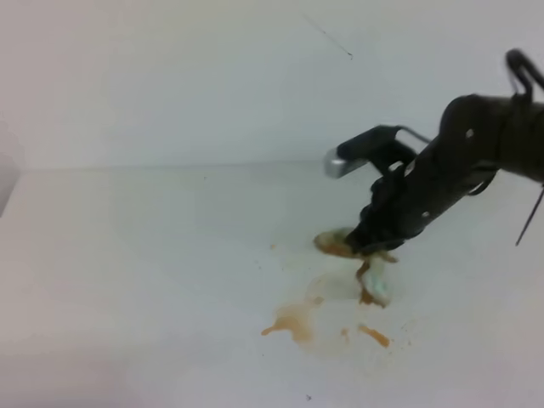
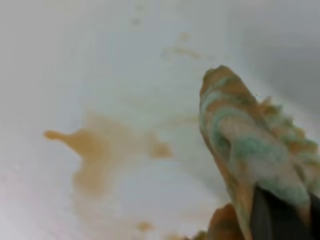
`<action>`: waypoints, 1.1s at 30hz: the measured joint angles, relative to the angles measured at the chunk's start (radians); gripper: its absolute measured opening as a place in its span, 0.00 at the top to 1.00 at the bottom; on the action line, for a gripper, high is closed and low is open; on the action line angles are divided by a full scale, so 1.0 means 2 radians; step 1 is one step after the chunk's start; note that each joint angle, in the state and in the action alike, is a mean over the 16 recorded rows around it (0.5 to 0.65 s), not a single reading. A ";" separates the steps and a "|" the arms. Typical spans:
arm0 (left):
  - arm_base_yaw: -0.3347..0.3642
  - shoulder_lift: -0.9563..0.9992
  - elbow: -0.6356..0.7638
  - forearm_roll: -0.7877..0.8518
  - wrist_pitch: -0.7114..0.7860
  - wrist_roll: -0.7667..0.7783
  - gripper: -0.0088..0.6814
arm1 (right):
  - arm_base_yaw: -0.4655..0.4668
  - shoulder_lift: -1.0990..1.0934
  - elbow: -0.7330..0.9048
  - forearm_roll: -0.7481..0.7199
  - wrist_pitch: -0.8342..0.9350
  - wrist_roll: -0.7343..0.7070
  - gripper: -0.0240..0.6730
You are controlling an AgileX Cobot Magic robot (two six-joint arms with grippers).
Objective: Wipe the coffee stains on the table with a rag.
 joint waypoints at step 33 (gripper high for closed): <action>0.000 0.000 0.000 0.000 0.000 0.000 0.99 | 0.031 -0.020 0.125 0.411 -0.071 -0.307 0.97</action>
